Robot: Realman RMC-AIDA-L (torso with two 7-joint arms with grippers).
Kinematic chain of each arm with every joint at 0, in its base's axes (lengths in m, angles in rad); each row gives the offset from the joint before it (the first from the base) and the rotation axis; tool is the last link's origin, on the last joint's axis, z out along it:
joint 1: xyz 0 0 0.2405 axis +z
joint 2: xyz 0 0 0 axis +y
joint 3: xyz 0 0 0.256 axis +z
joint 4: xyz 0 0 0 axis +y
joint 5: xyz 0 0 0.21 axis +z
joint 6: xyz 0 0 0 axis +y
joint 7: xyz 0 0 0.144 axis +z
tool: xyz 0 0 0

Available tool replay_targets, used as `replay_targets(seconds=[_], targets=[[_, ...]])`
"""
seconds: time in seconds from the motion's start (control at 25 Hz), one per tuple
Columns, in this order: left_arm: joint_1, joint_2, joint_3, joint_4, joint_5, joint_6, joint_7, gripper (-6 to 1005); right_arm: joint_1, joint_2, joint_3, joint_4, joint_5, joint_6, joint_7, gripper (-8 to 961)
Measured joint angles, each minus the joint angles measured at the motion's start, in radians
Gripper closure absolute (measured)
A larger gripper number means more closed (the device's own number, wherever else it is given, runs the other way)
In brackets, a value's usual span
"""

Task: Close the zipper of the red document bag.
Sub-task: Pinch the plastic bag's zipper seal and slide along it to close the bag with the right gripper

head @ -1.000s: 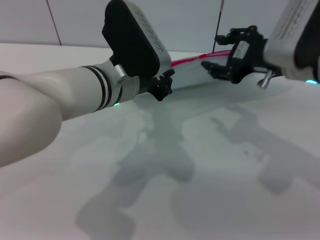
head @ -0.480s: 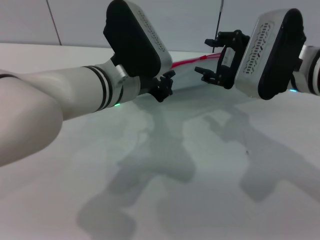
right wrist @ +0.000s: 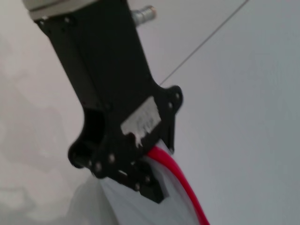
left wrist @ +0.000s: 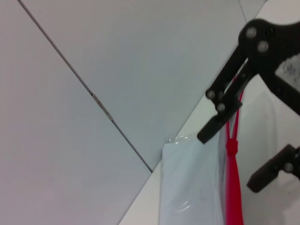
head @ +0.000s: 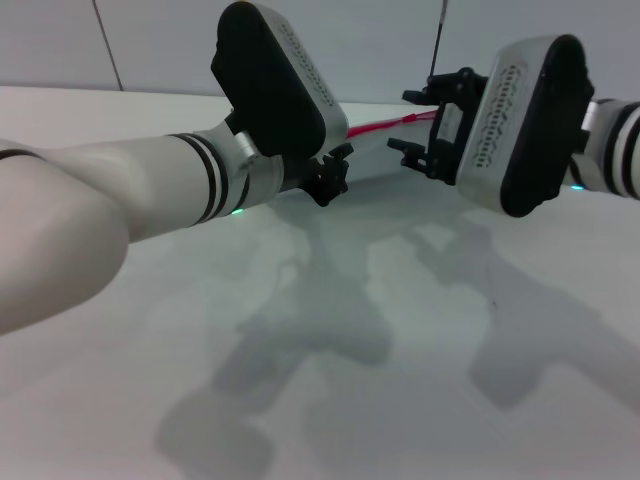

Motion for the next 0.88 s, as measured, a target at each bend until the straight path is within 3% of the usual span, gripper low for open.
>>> replay_targets(seconds=[0.28, 0.88], targets=[[0.0, 0.001, 0.0, 0.0, 0.004, 0.0, 0.0, 944, 0.003, 0.0, -0.017, 0.005, -0.001, 0.032, 0.001, 446], [0.0, 0.0, 0.0, 0.003, 0.006, 0.0, 0.001, 944, 0.018, 0.0, -0.028, 0.023, -0.001, 0.033, 0.002, 631]])
